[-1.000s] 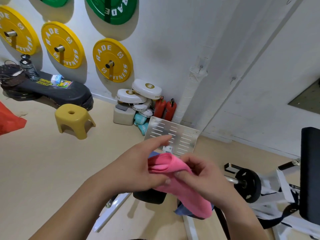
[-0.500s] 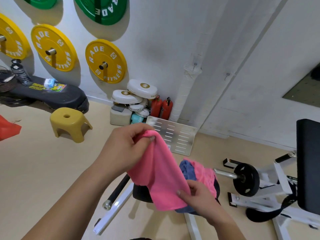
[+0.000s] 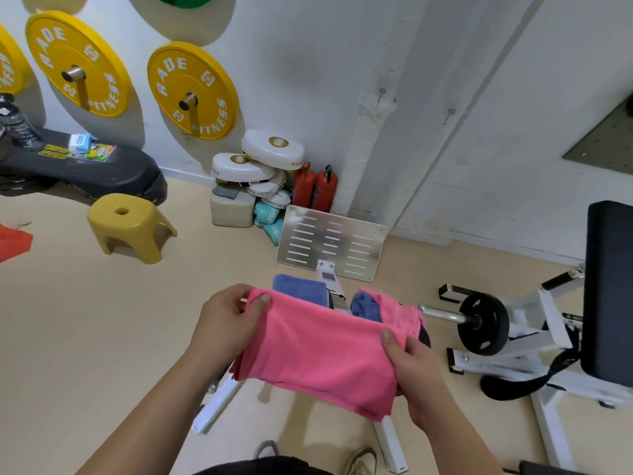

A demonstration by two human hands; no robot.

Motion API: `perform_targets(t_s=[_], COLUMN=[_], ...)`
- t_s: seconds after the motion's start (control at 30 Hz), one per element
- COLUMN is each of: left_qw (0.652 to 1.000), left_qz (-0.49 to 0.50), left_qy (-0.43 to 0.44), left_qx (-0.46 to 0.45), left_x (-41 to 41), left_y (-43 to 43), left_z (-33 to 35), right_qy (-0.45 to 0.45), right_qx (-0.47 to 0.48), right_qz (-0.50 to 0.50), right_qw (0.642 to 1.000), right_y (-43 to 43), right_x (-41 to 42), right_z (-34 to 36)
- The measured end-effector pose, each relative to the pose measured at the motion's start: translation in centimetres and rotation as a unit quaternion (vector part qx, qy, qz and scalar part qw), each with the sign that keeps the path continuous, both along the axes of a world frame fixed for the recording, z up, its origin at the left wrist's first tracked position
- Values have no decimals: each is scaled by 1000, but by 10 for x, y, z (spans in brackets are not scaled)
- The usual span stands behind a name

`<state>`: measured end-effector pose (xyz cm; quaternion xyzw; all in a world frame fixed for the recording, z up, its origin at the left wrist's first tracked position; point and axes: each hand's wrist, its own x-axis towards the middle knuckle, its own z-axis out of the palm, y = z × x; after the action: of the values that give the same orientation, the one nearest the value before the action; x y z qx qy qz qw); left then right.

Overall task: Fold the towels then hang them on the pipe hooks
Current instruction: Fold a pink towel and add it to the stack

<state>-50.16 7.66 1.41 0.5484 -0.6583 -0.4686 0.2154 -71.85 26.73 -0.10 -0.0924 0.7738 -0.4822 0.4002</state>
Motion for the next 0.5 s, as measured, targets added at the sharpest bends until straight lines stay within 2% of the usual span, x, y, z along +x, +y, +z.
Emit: perform_targets(t_s=[0.1,0.27,0.5], left_qw=[999,990,992], left_qz=[-36,-110,-97], left_qy=[11,63,57], left_qx=[21,69,66], left_x=[-21,-74,-109], left_y=[26,91,113], left_z=[-1,4,1], right_qy=[-9,-78,-42], right_qx=[-5,-77,-93], right_qz=[30,87,56], right_qw=[1000,990,993], right_y=[-1,-10,12], right_x=[5,19,-9], right_z=[2,8,-1])
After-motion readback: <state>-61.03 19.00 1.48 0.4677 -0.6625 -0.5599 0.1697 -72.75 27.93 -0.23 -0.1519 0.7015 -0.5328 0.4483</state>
